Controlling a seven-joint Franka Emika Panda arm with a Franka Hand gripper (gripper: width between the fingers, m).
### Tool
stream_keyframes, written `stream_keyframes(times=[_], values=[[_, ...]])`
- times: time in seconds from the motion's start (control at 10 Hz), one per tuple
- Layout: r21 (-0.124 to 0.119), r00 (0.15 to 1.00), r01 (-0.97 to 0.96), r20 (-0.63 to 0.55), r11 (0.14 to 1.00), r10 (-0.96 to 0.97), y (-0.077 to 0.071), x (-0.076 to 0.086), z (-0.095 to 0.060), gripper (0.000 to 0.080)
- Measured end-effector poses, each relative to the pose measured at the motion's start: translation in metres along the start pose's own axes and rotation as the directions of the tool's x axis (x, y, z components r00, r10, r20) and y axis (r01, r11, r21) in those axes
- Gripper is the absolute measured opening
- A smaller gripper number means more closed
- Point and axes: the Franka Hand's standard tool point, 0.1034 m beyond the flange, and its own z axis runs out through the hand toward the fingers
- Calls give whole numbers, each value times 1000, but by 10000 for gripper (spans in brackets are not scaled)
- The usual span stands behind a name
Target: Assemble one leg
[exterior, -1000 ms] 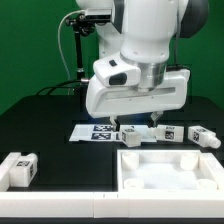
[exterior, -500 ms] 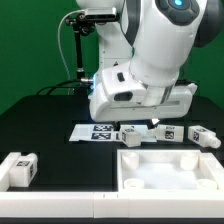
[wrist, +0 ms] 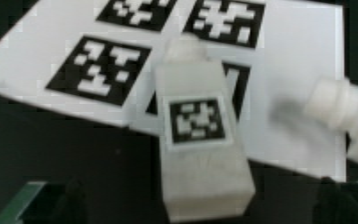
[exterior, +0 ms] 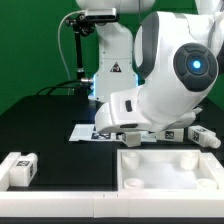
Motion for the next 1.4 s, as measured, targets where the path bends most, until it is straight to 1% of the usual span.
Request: stream_keyframes(times=[0.1, 0.2, 0.3, 0.4, 0.5, 0.6, 0.7, 0.8, 0.9, 1.0, 1.1, 1.2, 1.3, 1.4], values=[[0, 1000, 0, -4, 1000, 0, 0, -1, -1, 649], [-4, 1000, -6, 1, 1000, 6, 0, -2, 2, 649], [-23, 1000, -7, 21, 1000, 8, -2, -6, 14, 649], [-22, 999, -5, 40, 1000, 6, -3, -9, 24, 649], [-18, 998, -21, 55, 1000, 22, 2, -11, 31, 649], [-21, 998, -33, 62, 999, 34, 0, -11, 33, 649], [-26, 998, -32, 59, 999, 34, -3, -10, 32, 649], [-25, 998, -30, 59, 999, 31, -3, -10, 32, 649], [-25, 998, -30, 59, 999, 32, -3, -10, 32, 533], [-25, 998, -30, 59, 999, 32, -3, -10, 32, 387], [-25, 998, -30, 59, 999, 32, -3, -10, 32, 387], [-25, 998, -31, 59, 999, 32, -3, -10, 32, 284], [-25, 998, -30, 55, 999, 32, -3, -10, 32, 284], [-25, 998, -29, 47, 999, 30, -4, -11, 27, 284]])
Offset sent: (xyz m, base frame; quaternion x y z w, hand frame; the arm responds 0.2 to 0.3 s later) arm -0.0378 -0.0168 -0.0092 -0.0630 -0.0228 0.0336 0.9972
